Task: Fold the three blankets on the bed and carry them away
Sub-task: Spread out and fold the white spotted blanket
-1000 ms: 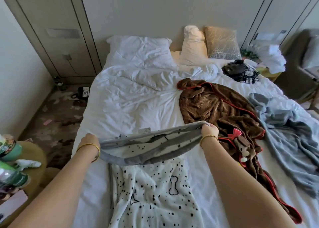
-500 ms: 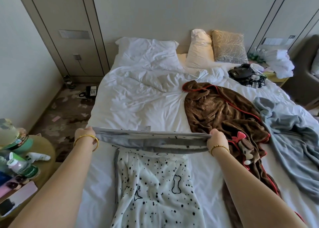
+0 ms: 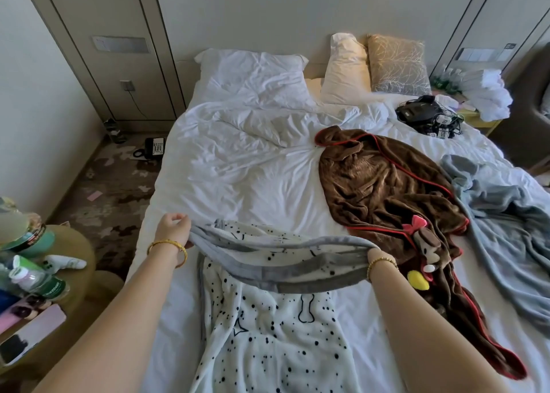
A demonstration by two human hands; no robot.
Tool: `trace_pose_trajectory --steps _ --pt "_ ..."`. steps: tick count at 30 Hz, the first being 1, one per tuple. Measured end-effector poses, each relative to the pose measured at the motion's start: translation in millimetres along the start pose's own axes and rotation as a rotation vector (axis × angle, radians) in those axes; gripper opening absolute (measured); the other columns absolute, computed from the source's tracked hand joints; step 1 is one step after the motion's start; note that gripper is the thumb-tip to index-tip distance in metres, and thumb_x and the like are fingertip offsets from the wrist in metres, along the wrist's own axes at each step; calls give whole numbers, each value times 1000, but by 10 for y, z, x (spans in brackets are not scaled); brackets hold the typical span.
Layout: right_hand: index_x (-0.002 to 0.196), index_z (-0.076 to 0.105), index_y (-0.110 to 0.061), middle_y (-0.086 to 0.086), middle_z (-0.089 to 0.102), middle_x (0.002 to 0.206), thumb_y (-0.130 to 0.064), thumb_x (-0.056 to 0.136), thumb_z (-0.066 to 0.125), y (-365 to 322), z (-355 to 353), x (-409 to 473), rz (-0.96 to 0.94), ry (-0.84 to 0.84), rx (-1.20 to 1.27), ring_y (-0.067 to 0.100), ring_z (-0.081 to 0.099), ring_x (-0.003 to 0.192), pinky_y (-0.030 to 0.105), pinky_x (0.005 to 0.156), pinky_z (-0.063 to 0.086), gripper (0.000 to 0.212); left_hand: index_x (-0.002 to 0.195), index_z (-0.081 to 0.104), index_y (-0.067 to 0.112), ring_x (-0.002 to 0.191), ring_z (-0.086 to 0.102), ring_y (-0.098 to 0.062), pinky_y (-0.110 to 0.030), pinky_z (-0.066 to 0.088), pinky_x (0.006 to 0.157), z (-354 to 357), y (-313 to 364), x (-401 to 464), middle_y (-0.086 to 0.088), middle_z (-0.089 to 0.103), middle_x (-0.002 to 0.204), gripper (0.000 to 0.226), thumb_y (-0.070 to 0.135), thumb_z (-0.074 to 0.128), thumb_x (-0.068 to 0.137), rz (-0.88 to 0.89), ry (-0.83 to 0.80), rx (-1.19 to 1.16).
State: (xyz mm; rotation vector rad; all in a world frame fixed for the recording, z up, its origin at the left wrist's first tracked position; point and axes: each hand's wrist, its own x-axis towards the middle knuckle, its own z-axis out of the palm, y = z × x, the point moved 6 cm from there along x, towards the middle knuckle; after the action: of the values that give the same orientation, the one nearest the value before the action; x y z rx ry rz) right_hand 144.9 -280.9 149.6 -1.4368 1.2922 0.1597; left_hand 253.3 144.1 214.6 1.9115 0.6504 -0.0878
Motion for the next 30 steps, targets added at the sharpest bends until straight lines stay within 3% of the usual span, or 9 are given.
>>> trace_pose_trajectory --steps 2,6,7,10,14,17,23,26,30 --pt "137 36 6 21 40 142 -8 99 30 201 91 50 -8 4 9 33 41 130 37 86 43 41 111 52 15 71 50 -12 -21 42 51 156 49 -52 -6 52 102 20 24 48 94 50 -59 -20" --pt "140 31 -3 8 39 143 -17 101 30 476 -21 95 164 184 102 22 39 132 27 106 33 42 100 53 18 70 55 -14 -24 46 48 246 191 -40 -7 54 97 9 22 50 92 75 -73 -133" --pt "137 34 2 14 43 139 -15 100 33 500 -24 63 183 173 245 26 43 128 30 104 35 41 99 53 18 69 54 -14 -24 45 47 220 221 -15 -7 54 96 8 21 50 92 78 -48 -149" --pt "128 42 7 24 52 121 -6 95 40 461 -101 67 132 139 211 34 51 116 38 94 44 35 100 54 16 70 54 -18 -25 44 45 111 238 70 -8 53 98 11 17 48 92 76 32 -145" --pt "120 43 -8 13 53 103 -10 93 46 461 -35 139 217 -32 303 25 52 91 34 82 44 27 114 55 8 87 56 -31 -32 50 56 15 39 162 -16 54 112 24 11 46 92 -30 90 -183" --pt "109 43 -10 10 51 97 -15 89 53 410 59 105 229 -153 299 22 51 83 33 77 43 23 116 56 5 71 55 -29 -31 53 56 -91 -198 203 -21 55 116 27 5 43 92 -133 148 -246" --pt "97 51 -8 13 55 95 -26 88 60 381 57 101 144 -221 75 25 56 80 36 72 49 22 120 54 2 93 55 -35 -38 52 65 -147 -412 233 -23 52 125 30 4 43 93 -179 112 -158" --pt "85 54 -7 11 57 80 -37 90 53 308 15 104 -15 -113 -125 25 55 69 34 66 46 30 119 54 2 99 57 -41 -38 52 71 -100 -311 189 -23 55 121 28 7 45 93 -79 106 -10" --pt "82 56 -7 6 54 70 -34 93 43 207 16 111 -156 6 -122 19 48 61 28 53 35 32 120 50 8 99 58 -38 -33 49 61 -5 -197 99 -22 55 118 26 14 46 94 24 91 88"
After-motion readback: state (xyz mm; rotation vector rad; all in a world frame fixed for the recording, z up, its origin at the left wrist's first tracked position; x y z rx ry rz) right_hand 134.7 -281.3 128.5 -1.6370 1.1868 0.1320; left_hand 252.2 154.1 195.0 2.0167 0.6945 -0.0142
